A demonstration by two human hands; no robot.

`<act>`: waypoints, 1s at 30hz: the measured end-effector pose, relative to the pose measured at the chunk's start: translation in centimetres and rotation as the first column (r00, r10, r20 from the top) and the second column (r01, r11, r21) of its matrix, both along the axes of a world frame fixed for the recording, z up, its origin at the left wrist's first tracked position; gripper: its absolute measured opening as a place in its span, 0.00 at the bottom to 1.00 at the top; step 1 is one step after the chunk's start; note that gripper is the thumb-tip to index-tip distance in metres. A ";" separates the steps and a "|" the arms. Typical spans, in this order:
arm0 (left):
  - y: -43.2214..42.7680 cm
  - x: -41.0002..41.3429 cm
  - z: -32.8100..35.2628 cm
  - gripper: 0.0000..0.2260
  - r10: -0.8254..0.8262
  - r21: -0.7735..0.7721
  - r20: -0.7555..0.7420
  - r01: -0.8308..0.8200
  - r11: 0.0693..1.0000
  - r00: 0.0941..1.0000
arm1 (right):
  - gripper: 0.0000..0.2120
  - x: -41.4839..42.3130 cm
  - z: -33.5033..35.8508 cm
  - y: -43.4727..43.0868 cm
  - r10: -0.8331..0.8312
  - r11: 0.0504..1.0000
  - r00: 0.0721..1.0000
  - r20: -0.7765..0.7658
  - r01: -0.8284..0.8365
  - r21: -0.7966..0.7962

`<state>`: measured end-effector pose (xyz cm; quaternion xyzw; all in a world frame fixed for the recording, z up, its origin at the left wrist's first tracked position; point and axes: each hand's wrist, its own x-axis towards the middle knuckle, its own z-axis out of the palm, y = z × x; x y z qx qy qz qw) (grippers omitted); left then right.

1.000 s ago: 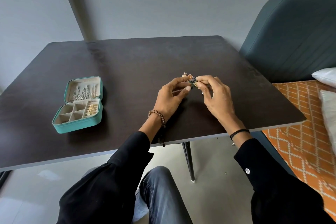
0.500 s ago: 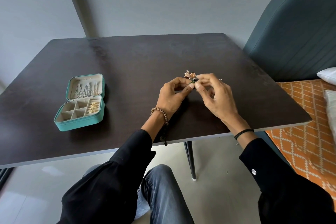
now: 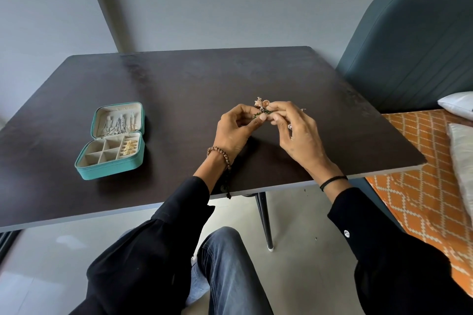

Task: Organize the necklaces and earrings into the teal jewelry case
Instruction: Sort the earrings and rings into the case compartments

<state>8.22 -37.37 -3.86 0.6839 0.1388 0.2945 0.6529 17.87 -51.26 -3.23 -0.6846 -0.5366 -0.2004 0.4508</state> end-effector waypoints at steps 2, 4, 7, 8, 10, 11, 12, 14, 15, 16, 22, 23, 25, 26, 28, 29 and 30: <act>0.1 -0.3 0.2 0.08 -0.002 -0.031 0.014 0.003 1.000 1.000 | 0.10 0.1 -0.1 -0.1 -0.026 1.000 1.000 -0.009 0.026 0.006; 0.5 -0.8 0.2 0.07 0.017 -0.030 0.021 -0.016 0.999 1.000 | 0.08 0.3 -0.3 -0.1 -0.055 0.998 0.998 -0.002 0.055 0.008; 1.6 -1.7 0.0 0.06 0.072 -0.017 0.035 -0.071 0.997 0.997 | 0.06 0.8 -0.6 0.0 -0.114 0.993 0.993 0.017 0.114 -0.019; 2.1 -2.0 -0.1 0.05 0.085 -0.024 0.036 -0.084 0.996 0.996 | 0.05 1.0 -0.7 0.1 -0.128 0.991 0.992 0.016 0.129 -0.039; 2.7 -2.3 -0.3 0.04 0.101 -0.073 0.038 -0.098 0.993 0.994 | 0.05 1.4 -0.8 0.2 -0.168 0.980 0.986 0.010 0.168 -0.108; 2.9 -2.4 -0.3 0.04 0.106 -0.098 0.037 -0.102 0.990 0.994 | 0.06 1.7 -0.7 0.4 -0.200 0.967 0.980 0.017 0.200 -0.159; 3.0 -2.3 -0.4 0.04 0.107 -0.112 0.035 -0.103 0.988 0.994 | 0.06 2.0 -0.6 0.6 -0.231 0.948 0.972 0.030 0.232 -0.216; 3.0 -2.2 -0.5 0.04 0.108 -0.116 0.028 -0.104 0.988 0.994 | 0.07 2.5 0.1 1.2 -0.274 0.912 0.961 0.040 0.273 -0.305; 3.0 -2.1 -0.5 0.04 0.109 -0.121 0.028 -0.104 0.987 0.994 | 0.08 2.7 0.6 1.5 -0.281 0.902 0.959 0.034 0.276 -0.334; 3.0 -2.1 -0.5 0.04 0.110 -0.128 0.032 -0.105 0.986 0.993 | 0.08 2.8 1.0 1.8 -0.283 0.892 0.959 0.030 0.274 -0.360; 3.0 -2.3 -0.3 0.05 0.107 -0.090 0.022 -0.104 0.990 0.994 | 0.14 2.3 1.7 4.0 -0.324 0.770 0.944 0.068 0.305 -0.561; 3.0 -2.4 -0.3 0.06 0.103 -0.075 0.017 -0.102 0.992 0.995 | 0.14 2.1 1.6 4.2 -0.328 0.774 0.943 0.060 0.305 -0.555; 2.9 -2.5 -0.2 0.06 0.095 -0.057 0.008 -0.094 0.994 0.995 | 0.12 1.8 1.5 4.5 -0.333 0.787 0.942 0.044 0.304 -0.537; 2.9 -2.5 -0.2 0.06 0.093 -0.053 0.004 -0.092 0.994 0.996 | 0.12 1.6 1.5 4.6 -0.331 0.791 0.943 0.033 0.296 -0.535; 2.8 -2.6 -0.1 0.07 0.093 -0.047 -0.003 -0.093 0.995 0.996 | 0.10 1.2 1.4 4.6 -0.322 0.797 0.947 -0.006 0.268 -0.541; 2.8 -2.6 0.0 0.07 0.095 -0.045 -0.003 -0.095 0.994 0.995 | 0.09 1.0 1.4 4.6 -0.323 0.803 0.946 -0.032 0.256 -0.538; 2.8 -2.7 0.0 0.07 0.096 -0.046 -0.002 -0.096 0.994 0.995 | 0.08 0.8 1.4 4.5 -0.330 0.812 0.942 -0.060 0.251 -0.526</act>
